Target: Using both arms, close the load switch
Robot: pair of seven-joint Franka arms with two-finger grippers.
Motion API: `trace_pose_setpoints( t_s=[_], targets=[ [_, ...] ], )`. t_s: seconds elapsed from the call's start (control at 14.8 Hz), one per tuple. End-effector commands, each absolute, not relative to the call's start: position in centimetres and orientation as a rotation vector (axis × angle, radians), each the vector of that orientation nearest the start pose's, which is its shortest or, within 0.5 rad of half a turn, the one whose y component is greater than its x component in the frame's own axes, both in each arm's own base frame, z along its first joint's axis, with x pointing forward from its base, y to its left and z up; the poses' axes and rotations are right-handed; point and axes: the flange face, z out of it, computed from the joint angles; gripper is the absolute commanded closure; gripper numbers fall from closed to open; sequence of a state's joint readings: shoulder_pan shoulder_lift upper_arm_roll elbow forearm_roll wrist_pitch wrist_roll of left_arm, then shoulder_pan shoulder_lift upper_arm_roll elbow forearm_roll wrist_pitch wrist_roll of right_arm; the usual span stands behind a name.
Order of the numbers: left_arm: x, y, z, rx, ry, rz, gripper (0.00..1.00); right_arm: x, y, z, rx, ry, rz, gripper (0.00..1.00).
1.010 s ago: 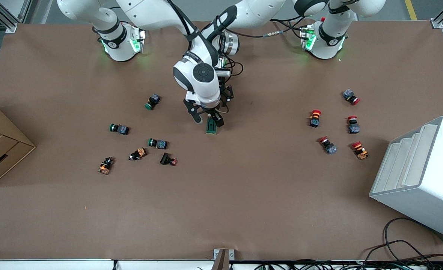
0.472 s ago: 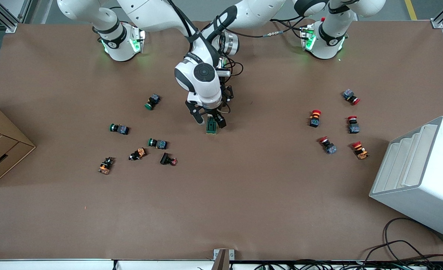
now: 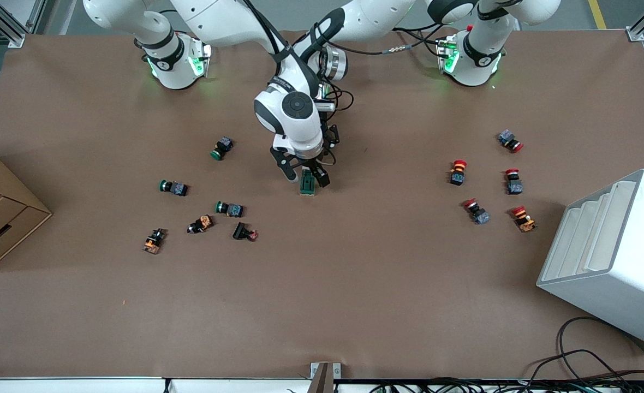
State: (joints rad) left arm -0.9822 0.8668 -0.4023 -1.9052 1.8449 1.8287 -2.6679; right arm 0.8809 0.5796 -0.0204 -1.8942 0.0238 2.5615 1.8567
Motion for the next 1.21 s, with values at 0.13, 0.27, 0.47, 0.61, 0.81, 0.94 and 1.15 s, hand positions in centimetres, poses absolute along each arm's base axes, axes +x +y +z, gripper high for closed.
trace_pose_setpoints(
  t_s=[0.13, 0.27, 0.47, 0.61, 0.81, 0.94, 1.15],
  targets=[
    [18.5, -55.8, 4.7, -2.689, 0.013, -1.731, 0.01, 47.1, 47.8, 23.1, -2.584, 1.457, -0.098, 0.00],
    [18.7, -56.0, 4.8, -2.689, 0.008, -1.734, 0.01, 48.2, 47.5, 23.8, -2.562, 1.468, -0.106, 0.00],
    [19.1, -56.6, 4.4, -2.689, -0.007, -1.733, 0.01, 49.5, 46.8, 24.4, -2.551, 1.462, -0.116, 0.00],
    [19.1, -56.6, 4.4, -2.688, -0.004, -1.734, 0.01, 49.9, 46.6, 24.5, -2.545, 1.463, -0.120, 0.00],
    [19.4, -56.7, 4.5, -2.686, -0.014, -1.737, 0.01, 49.8, 46.9, 23.2, -2.560, 1.465, -0.115, 0.00],
    [20.4, -57.0, 4.5, -2.674, -0.026, -1.751, 0.01, 49.6, 47.2, 22.7, -2.566, 1.463, -0.112, 0.00],
    [20.8, -57.5, 4.1, -2.677, -0.039, -1.752, 0.01, 49.5, 47.2, 22.3, -2.573, 1.463, -0.112, 0.00]
  ],
)
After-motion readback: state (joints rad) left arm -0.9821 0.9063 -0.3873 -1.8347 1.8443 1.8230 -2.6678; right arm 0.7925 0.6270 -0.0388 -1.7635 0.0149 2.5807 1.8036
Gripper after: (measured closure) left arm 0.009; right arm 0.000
